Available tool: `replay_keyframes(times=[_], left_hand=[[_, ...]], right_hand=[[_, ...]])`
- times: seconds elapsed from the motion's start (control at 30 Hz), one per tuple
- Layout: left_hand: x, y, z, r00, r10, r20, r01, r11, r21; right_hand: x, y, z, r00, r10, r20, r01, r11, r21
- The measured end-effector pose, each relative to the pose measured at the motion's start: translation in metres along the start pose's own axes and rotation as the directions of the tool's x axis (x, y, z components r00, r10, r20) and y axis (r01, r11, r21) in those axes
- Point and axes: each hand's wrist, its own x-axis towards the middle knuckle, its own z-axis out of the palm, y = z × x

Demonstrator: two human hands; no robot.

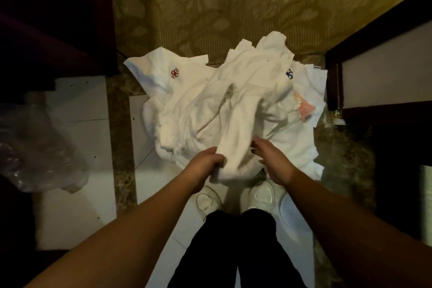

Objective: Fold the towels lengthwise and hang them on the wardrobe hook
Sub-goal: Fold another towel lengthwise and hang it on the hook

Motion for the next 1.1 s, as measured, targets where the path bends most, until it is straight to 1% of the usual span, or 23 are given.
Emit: replay_keyframes(times=[0.03,0.1,0.13,0.2,0.23,0.3,0.37,0.4,0.43,0.47,0.53,0.6,0.67,0.7,0.73,0.83,0.9,0.93,0.97,1.0,1.03,1.07,1.1], left_hand=[[-0.011,0.002,0.001,1.000,0.012,0.020,-0.012,1.000,0.010],[-0.040,0.007,0.004,0.997,0.044,0.068,-0.049,0.996,0.068],[-0.056,0.011,0.006,0.993,0.061,0.106,-0.073,0.991,0.109],[-0.084,0.017,0.013,0.982,0.073,0.175,-0.106,0.976,0.188],[-0.099,0.020,0.016,0.976,0.074,0.203,-0.118,0.970,0.215],[-0.125,0.024,0.022,0.962,0.072,0.263,-0.141,0.957,0.254],[-0.151,0.033,0.022,0.957,0.073,0.279,-0.154,0.948,0.278],[-0.167,0.041,0.022,0.960,0.073,0.270,-0.144,0.957,0.251],[-0.183,0.051,0.022,0.966,0.073,0.249,-0.122,0.975,0.187],[-0.201,0.062,0.022,0.978,0.070,0.198,-0.095,0.988,0.121],[-0.230,0.083,0.024,0.997,0.060,0.056,-0.062,0.998,0.021],[-0.260,0.096,0.025,0.990,0.118,-0.074,-0.118,0.993,0.010],[-0.293,0.106,0.025,0.960,0.198,-0.199,-0.193,0.980,0.043],[-0.310,0.111,0.025,0.939,0.236,-0.251,-0.229,0.972,0.055],[-0.329,0.115,0.024,0.916,0.271,-0.297,-0.272,0.962,0.040],[-0.386,0.126,0.022,0.841,0.375,-0.391,-0.414,0.910,-0.017],[-0.418,0.132,0.017,0.798,0.387,-0.462,-0.460,0.887,-0.050],[-0.435,0.134,0.013,0.807,0.350,-0.476,-0.456,0.881,-0.126],[-0.450,0.135,0.008,0.846,0.302,-0.440,-0.429,0.875,-0.225],[-0.463,0.137,0.002,0.907,0.252,-0.338,-0.363,0.874,-0.321],[-0.474,0.138,-0.004,0.944,0.237,-0.231,-0.314,0.862,-0.398],[-0.489,0.135,-0.008,0.950,0.260,-0.175,-0.312,0.842,-0.441],[-0.504,0.133,-0.010,0.945,0.291,-0.149,-0.327,0.822,-0.466]], right_hand=[[-0.010,-0.005,0.004,0.997,0.034,0.076,-0.043,0.992,0.122],[-0.036,-0.016,0.011,0.979,0.068,0.193,-0.122,0.951,0.285],[-0.050,-0.022,0.015,0.975,0.073,0.209,-0.143,0.929,0.342],[-0.074,-0.035,0.021,0.987,0.082,0.142,-0.133,0.907,0.400],[-0.087,-0.041,0.023,0.994,0.092,0.066,-0.110,0.918,0.381],[-0.109,-0.051,0.026,0.996,0.084,-0.039,-0.071,0.962,0.262],[-0.136,-0.064,0.026,0.998,0.025,-0.054,-0.016,0.987,0.159],[-0.154,-0.073,0.025,0.999,-0.016,-0.042,0.020,0.995,0.097],[-0.172,-0.080,0.025,0.997,-0.072,-0.018,0.073,0.997,0.032],[-0.196,-0.089,0.024,0.991,-0.132,0.011,0.132,0.990,-0.041],[-0.239,-0.105,0.023,0.971,-0.232,0.059,0.239,0.953,-0.184],[-0.283,-0.118,0.022,0.941,-0.318,0.117,0.339,0.889,-0.306],[-0.327,-0.132,0.022,0.903,-0.397,0.165,0.428,0.792,-0.436],[-0.345,-0.138,0.021,0.875,-0.445,0.193,0.478,0.726,-0.495],[-0.363,-0.144,0.021,0.832,-0.505,0.230,0.542,0.649,-0.534],[-0.418,-0.162,0.029,0.661,-0.653,0.369,0.727,0.433,-0.533],[-0.448,-0.171,0.035,0.568,-0.697,0.437,0.779,0.286,-0.557],[-0.461,-0.172,0.038,0.520,-0.714,0.469,0.791,0.195,-0.580],[-0.476,-0.172,0.040,0.472,-0.722,0.506,0.789,0.090,-0.608],[-0.490,-0.173,0.042,0.426,-0.723,0.544,0.774,-0.020,-0.633],[-0.501,-0.171,0.043,0.378,-0.718,0.584,0.754,-0.126,-0.644],[-0.513,-0.170,0.044,0.327,-0.712,0.621,0.735,-0.221,-0.641],[-0.525,-0.167,0.045,0.263,-0.709,0.655,0.711,-0.316,-0.628]])
